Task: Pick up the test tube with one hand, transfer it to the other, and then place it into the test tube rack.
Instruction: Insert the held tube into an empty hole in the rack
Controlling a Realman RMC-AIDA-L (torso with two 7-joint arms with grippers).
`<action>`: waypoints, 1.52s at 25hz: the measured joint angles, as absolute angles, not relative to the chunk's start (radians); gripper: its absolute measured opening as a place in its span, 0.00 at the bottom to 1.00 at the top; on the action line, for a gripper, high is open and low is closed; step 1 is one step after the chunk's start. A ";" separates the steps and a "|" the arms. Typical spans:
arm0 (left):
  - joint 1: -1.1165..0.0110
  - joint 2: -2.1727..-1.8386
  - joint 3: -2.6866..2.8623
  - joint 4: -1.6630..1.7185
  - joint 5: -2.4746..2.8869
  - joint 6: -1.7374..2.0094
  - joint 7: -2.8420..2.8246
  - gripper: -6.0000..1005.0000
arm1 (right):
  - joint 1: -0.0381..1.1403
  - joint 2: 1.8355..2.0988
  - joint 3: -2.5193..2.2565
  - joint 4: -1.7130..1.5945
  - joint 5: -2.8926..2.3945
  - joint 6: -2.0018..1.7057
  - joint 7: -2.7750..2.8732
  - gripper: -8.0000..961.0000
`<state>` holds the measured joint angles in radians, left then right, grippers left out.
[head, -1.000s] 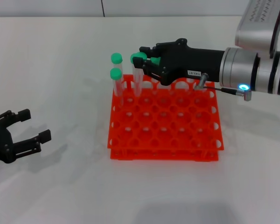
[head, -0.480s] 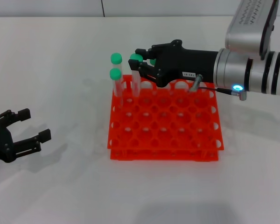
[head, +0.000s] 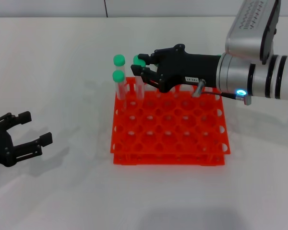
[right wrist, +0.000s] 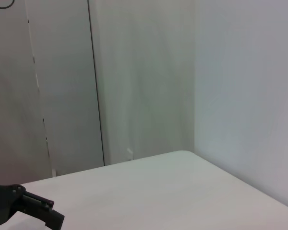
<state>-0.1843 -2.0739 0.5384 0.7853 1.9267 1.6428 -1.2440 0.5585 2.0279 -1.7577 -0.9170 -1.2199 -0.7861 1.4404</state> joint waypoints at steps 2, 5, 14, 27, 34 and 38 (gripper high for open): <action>-0.185 -2.074 0.538 0.785 1.927 1.643 -1.244 0.89 | 0.560 2.028 -1.758 -0.911 -1.220 -0.786 1.440 0.27; -0.186 -2.074 0.538 0.785 1.927 1.642 -1.244 0.89 | 0.567 2.028 -1.759 -0.899 -1.220 -0.785 1.440 0.27; -0.197 -2.072 0.538 0.763 1.927 1.641 -1.239 0.89 | 0.575 2.028 -1.758 -0.881 -1.217 -0.785 1.440 0.27; -0.198 -2.072 0.538 0.762 1.927 1.641 -1.239 0.89 | 0.575 2.025 -1.758 -0.880 -1.216 -0.798 1.432 0.34; -0.198 -2.072 0.538 0.762 1.927 1.645 -1.239 0.89 | 0.563 2.022 -1.755 -0.888 -1.215 -0.814 1.432 0.49; -0.196 -2.070 0.534 0.762 1.927 1.649 -1.239 0.89 | 0.532 2.014 -1.708 -0.908 -1.219 -0.919 1.432 0.54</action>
